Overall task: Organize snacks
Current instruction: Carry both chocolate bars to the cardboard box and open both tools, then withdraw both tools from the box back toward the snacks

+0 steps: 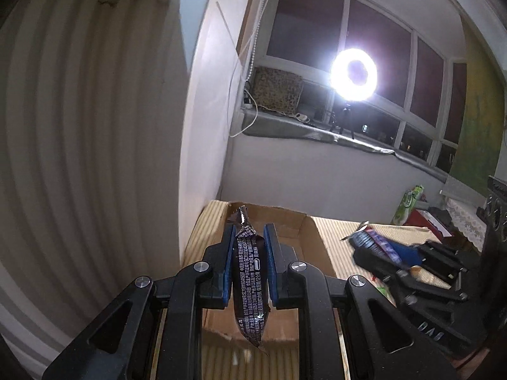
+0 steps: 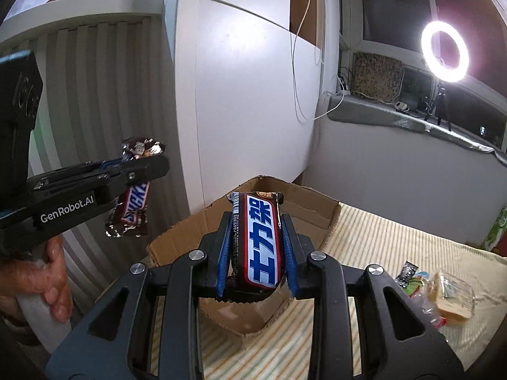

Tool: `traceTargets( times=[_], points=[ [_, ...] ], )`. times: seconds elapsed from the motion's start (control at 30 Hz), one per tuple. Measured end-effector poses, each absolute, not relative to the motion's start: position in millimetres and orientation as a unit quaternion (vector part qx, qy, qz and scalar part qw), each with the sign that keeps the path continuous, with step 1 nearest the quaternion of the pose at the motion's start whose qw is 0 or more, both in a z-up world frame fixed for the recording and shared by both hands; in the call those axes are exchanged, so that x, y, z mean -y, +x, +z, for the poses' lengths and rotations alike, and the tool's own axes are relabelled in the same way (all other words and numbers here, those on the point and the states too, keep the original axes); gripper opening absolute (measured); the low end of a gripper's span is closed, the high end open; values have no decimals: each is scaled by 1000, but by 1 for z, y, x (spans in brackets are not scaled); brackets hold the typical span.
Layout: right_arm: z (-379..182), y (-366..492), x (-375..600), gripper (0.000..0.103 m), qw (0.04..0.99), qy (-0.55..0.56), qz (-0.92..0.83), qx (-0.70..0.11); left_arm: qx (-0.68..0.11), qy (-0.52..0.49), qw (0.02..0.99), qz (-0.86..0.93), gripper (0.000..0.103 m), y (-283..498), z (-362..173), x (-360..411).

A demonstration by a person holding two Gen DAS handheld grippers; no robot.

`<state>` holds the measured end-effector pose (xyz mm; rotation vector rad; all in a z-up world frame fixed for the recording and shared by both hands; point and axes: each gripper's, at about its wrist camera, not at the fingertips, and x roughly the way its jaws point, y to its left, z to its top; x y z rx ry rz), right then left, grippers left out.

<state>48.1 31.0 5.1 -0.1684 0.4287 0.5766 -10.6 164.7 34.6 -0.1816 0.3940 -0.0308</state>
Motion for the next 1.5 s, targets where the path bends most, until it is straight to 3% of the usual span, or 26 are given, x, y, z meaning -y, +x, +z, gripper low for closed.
traceTargets(
  times=[0.4, 0.43, 0.47, 0.5, 0.53, 0.57, 1.13, 1.5],
  points=[
    [-34, 100, -39, 32, 919, -67, 294, -254, -225, -88, 970, -20, 16, 36, 12, -164],
    [-38, 102, -38, 41, 919, -66, 293, -257, -230, -86, 969, -16, 21, 39, 9, -164],
    [-41, 103, -37, 52, 921, -65, 289, -255, -234, -83, 969, -11, 42, 40, 7, -164],
    [-42, 103, -35, 56, 923, -62, 286, -251, -237, -82, 968, -2, 57, 40, 5, -164],
    [-42, 102, -32, 58, 924, -57, 286, -248, -232, -85, 969, 5, 79, 39, 6, -165],
    [-41, 101, -30, 58, 925, -54, 285, -245, -221, -88, 971, 12, 83, 35, 7, -167],
    [-14, 47, -36, 59, 930, -80, 293, -208, -187, -101, 976, 49, 83, -24, 43, -190],
    [-19, 27, 17, 59, 938, -36, 277, -205, -196, -61, 978, 42, 83, -30, 52, -150]
  ],
)
